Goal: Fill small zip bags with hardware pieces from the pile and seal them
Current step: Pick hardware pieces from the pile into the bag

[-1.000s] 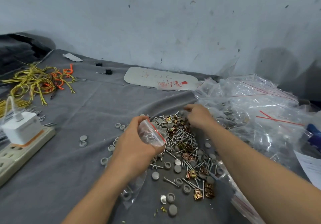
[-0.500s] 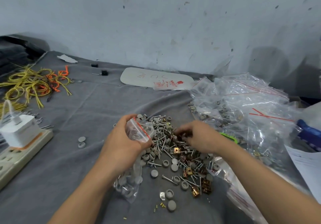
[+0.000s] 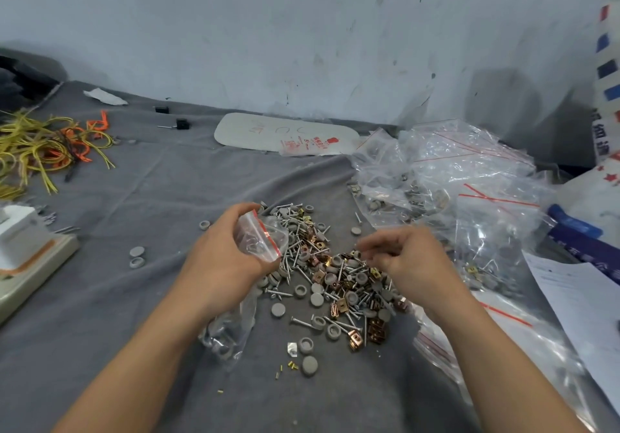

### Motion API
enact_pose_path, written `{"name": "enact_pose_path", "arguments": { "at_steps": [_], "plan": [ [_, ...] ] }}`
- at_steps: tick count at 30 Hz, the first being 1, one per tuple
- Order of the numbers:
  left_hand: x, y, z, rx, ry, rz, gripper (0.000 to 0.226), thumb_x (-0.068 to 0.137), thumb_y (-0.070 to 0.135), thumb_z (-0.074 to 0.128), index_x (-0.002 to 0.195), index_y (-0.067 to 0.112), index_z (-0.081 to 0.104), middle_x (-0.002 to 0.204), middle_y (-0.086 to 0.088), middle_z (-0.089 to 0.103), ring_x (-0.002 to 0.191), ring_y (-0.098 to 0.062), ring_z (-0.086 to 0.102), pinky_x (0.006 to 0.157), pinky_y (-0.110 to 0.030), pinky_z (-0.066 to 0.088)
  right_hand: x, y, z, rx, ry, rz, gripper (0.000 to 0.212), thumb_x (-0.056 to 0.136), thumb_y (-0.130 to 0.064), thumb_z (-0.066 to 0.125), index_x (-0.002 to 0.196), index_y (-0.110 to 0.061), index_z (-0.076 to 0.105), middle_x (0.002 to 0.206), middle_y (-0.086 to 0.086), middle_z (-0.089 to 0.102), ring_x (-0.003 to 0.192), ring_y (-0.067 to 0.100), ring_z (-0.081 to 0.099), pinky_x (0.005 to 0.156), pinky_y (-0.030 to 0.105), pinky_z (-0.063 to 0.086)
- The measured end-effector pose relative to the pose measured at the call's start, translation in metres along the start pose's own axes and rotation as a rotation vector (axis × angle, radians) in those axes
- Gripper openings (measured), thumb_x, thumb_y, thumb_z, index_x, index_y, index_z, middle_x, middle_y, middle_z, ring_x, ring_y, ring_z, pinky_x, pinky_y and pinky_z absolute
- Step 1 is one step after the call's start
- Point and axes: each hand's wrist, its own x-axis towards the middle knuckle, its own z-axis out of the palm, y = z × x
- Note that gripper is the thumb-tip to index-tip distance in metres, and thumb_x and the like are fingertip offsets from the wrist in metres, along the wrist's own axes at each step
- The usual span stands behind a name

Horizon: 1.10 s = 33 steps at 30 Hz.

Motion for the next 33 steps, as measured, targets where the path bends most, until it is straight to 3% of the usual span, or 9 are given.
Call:
{"name": "enact_pose_path", "arguments": {
  "at_steps": [3, 6, 9, 13, 18, 23, 26, 30, 33],
  "plan": [
    [-0.004, 0.003, 0.005, 0.066, -0.011, 0.024, 0.082, 0.065, 0.035, 0.089, 0.131, 0.057, 0.046, 0.112, 0.016, 0.068, 0.089, -0.004, 0.067, 0.076, -0.03, 0.052, 0.003, -0.001, -0.004, 0.436, 0.027, 0.117, 0.043, 0.094, 0.016, 0.054, 0.089, -0.018, 0.08, 0.088, 0.002, 0.08, 0.087, 0.015, 0.077, 0.078, 0.024, 0.06],
    [-0.008, 0.006, 0.011, 0.137, -0.033, 0.055, 0.082, 0.065, 0.036, 0.086, 0.131, 0.058, 0.043, 0.109, 0.018, 0.066, 0.087, -0.002, 0.065, 0.067, -0.025, 0.048, 0.006, 0.001, -0.003, 0.551, 0.002, 0.167, 0.039, 0.094, 0.016, 0.052, 0.09, -0.012, 0.079, 0.095, 0.004, 0.08, 0.093, 0.016, 0.076, 0.08, 0.022, 0.059],
    [-0.01, 0.011, 0.016, 0.234, -0.048, 0.09, 0.083, 0.065, 0.031, 0.084, 0.132, 0.056, 0.041, 0.104, 0.021, 0.062, 0.085, -0.001, 0.061, 0.064, -0.022, 0.044, 0.005, 0.006, -0.003, 0.495, -0.041, 0.12, 0.048, 0.088, 0.025, 0.048, 0.094, -0.012, 0.078, 0.099, 0.004, 0.08, 0.099, 0.017, 0.075, 0.084, 0.023, 0.059],
    [-0.013, 0.014, 0.021, 0.293, -0.062, 0.133, 0.086, 0.064, 0.033, 0.088, 0.134, 0.052, 0.042, 0.101, 0.022, 0.056, 0.099, -0.01, 0.062, 0.08, -0.029, 0.05, 0.004, 0.011, -0.008, 0.463, -0.041, 0.074, 0.058, 0.08, 0.032, 0.046, 0.094, -0.015, 0.078, 0.098, -0.002, 0.08, 0.102, 0.009, 0.074, 0.078, 0.018, 0.056],
    [-0.012, 0.014, 0.021, 0.338, -0.038, 0.176, 0.086, 0.063, 0.03, 0.086, 0.136, 0.05, 0.044, 0.088, 0.032, 0.051, 0.08, 0.003, 0.055, 0.064, -0.008, 0.037, -0.002, 0.012, -0.011, 0.358, -0.03, 0.05, 0.048, 0.082, 0.02, 0.062, 0.086, -0.024, 0.081, 0.091, -0.008, 0.08, 0.094, 0.005, 0.075, 0.074, 0.019, 0.054],
    [-0.016, 0.017, 0.02, 0.383, -0.042, 0.215, 0.088, 0.063, 0.027, 0.083, 0.136, 0.054, 0.041, 0.087, 0.04, 0.041, 0.082, 0.0, 0.049, 0.063, -0.01, 0.035, -0.008, 0.017, -0.01, -0.216, -0.022, 0.006, 0.03, 0.083, -0.009, 0.078, 0.084, -0.039, 0.08, 0.073, -0.026, 0.069, 0.072, -0.012, 0.063, 0.068, 0.005, 0.043],
    [-0.017, 0.018, 0.022, 0.377, -0.048, 0.211, 0.088, 0.063, 0.027, 0.084, 0.135, 0.054, 0.041, 0.087, 0.04, 0.039, 0.076, 0.007, 0.044, 0.064, -0.009, 0.034, -0.009, 0.011, -0.006, -0.32, -0.03, -0.013, 0.025, 0.084, -0.013, 0.079, 0.097, -0.034, 0.083, 0.07, -0.031, 0.057, 0.063, -0.015, 0.053, 0.058, -0.004, 0.035],
    [-0.018, 0.02, 0.023, 0.385, -0.056, 0.214, 0.087, 0.063, 0.026, 0.082, 0.135, 0.054, 0.041, 0.089, 0.031, 0.046, 0.078, 0.004, 0.046, 0.062, -0.016, 0.036, -0.009, 0.008, -0.008, -0.381, -0.107, -0.004, 0.025, 0.079, -0.023, 0.086, 0.097, -0.039, 0.08, 0.07, -0.026, 0.053, 0.065, -0.009, 0.049, 0.057, 0.005, 0.032],
    [-0.019, 0.023, 0.021, 0.391, -0.045, 0.218, 0.087, 0.062, 0.028, 0.081, 0.135, 0.053, 0.041, 0.1, 0.023, 0.049, 0.086, -0.007, 0.05, 0.067, -0.028, 0.039, -0.011, 0.009, -0.006, -0.333, -0.068, 0.029, 0.018, 0.083, -0.023, 0.082, 0.094, -0.036, 0.08, 0.068, -0.023, 0.06, 0.066, -0.005, 0.058, 0.062, 0.014, 0.043]
  ]
}}
